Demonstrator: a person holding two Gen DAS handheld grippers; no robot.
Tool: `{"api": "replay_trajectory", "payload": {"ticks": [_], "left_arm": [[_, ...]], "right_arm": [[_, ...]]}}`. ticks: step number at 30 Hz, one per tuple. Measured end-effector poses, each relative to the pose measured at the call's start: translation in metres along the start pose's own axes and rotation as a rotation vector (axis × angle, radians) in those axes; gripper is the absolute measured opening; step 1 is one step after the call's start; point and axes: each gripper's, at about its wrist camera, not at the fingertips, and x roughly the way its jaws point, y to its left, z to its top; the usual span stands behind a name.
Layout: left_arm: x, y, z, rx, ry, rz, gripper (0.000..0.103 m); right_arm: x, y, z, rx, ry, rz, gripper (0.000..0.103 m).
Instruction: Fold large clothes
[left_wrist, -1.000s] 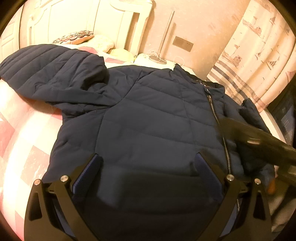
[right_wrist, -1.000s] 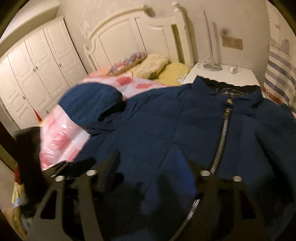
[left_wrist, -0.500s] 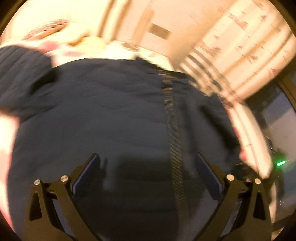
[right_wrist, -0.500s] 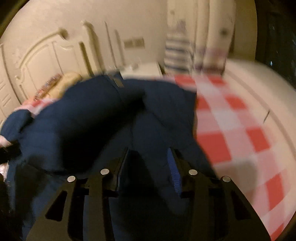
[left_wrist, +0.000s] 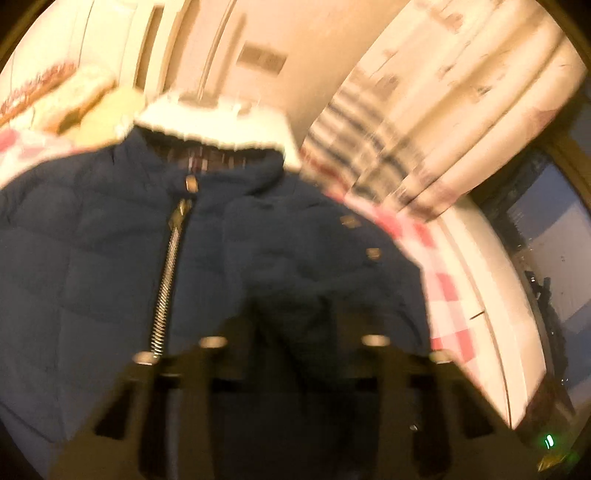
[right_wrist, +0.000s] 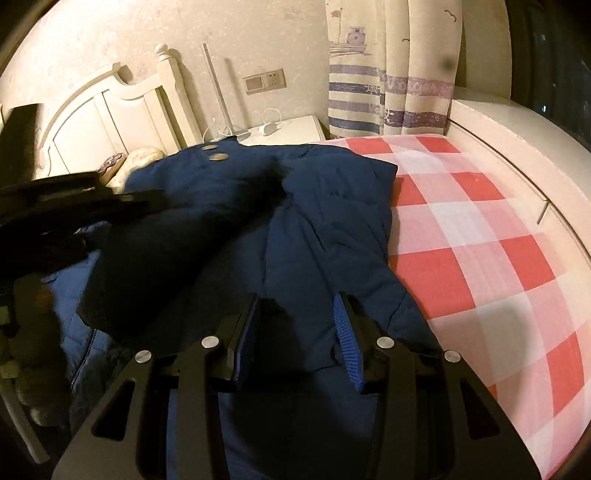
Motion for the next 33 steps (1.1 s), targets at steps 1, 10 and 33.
{"api": "replay_trajectory", "payload": {"ticks": [1,10,33], "left_arm": [[-0.016,0.005,-0.001,-0.003,-0.039,-0.024,0.023],[-0.133,0.098,-0.005,-0.071,-0.212,0.008,0.018],[-0.165,0.155,-0.028,0.093,-0.278,0.418,0.083]], "right_arm": [[0.0,-0.001,0.0,0.003,0.0,0.004,0.041],[0.001,-0.003,0.001,0.017,0.0,0.02,0.041],[0.005,-0.001,0.002,0.009,0.01,0.01,0.041]]}}
